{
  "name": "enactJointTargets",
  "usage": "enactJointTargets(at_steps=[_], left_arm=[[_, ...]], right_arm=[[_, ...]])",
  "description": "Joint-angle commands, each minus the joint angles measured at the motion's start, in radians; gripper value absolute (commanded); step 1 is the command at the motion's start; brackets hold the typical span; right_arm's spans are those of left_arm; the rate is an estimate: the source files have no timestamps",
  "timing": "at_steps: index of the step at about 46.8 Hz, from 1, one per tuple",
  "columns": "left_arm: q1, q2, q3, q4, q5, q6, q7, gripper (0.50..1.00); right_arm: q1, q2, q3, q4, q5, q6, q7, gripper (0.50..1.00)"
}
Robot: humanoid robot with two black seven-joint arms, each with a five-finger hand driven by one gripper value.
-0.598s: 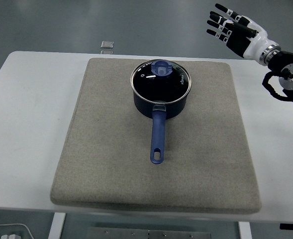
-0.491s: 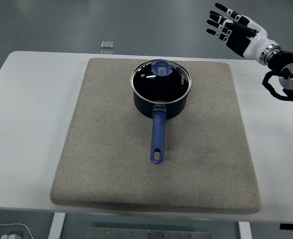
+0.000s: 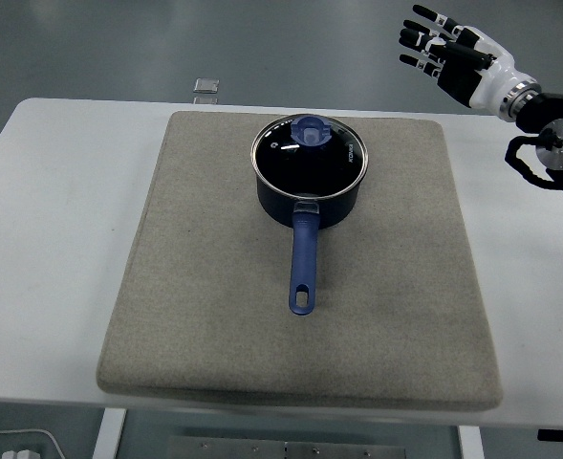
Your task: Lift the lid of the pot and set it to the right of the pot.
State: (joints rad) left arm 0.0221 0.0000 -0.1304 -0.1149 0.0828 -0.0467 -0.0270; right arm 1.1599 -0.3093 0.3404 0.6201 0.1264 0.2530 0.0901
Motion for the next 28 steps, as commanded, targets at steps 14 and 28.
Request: enactJointTargets(at_steps=[14, 28], left_arm=[[-0.001, 0.0, 0.0, 0.001, 0.0, 0.001, -0.001, 1.0], [-0.001, 0.0, 0.0, 0.001, 0.0, -0.001, 0.001, 1.0]], right_arm=[[0.032, 0.001, 0.003, 0.013, -0.146, 0.017, 0.0, 0.913], [0.106, 0.002, -0.009, 0.015, -0.367, 0.08, 0.0, 0.913]])
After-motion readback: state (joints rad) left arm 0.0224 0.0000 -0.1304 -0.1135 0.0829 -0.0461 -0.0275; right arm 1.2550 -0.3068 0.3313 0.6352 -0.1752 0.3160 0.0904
